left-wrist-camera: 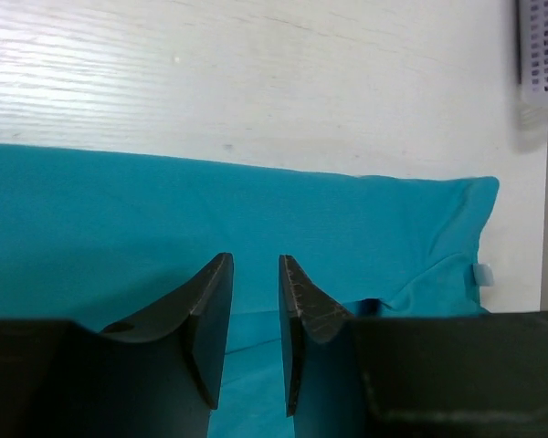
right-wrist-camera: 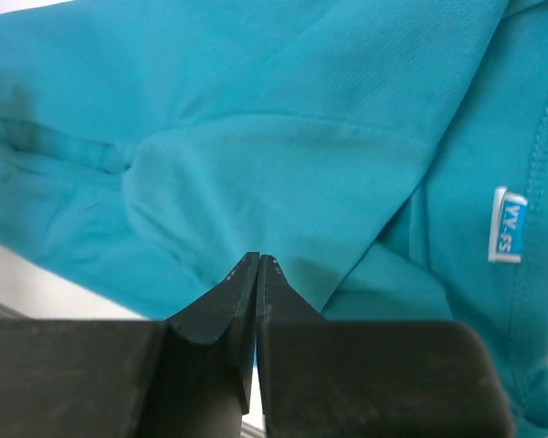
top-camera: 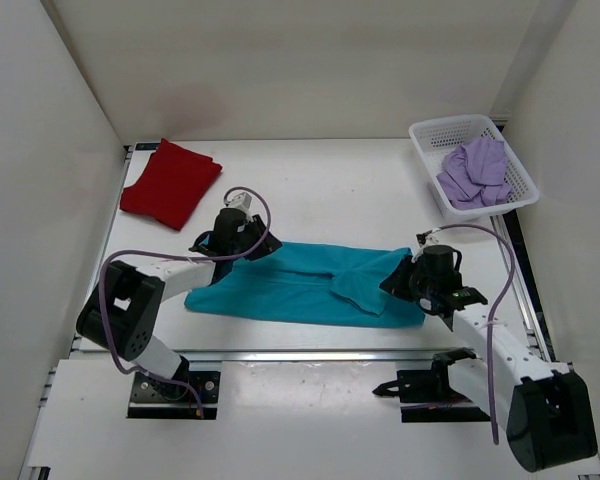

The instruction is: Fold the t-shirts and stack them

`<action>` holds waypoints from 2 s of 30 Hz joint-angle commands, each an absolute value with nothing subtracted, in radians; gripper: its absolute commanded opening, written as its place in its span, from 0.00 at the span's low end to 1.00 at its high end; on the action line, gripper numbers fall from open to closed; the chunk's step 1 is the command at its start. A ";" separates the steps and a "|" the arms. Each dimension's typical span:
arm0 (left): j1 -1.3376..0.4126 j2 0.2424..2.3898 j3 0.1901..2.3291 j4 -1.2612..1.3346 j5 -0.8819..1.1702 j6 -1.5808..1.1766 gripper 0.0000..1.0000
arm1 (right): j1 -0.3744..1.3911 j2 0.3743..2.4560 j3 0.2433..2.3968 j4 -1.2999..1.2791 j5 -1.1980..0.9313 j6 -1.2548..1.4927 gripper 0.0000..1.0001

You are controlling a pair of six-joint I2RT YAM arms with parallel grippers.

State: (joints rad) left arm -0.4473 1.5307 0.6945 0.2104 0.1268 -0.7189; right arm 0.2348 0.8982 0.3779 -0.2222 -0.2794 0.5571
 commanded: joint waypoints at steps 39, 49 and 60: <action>-0.377 1.046 0.382 0.106 0.084 -0.756 0.42 | 0.328 1.759 1.603 -0.375 -0.385 0.326 0.22; -0.420 1.054 0.417 0.101 0.123 -0.719 0.38 | 0.514 1.502 0.813 0.133 -0.382 0.580 0.28; -0.419 1.029 0.393 0.086 0.146 -0.696 0.39 | 0.589 1.782 0.811 0.305 -0.345 0.712 0.40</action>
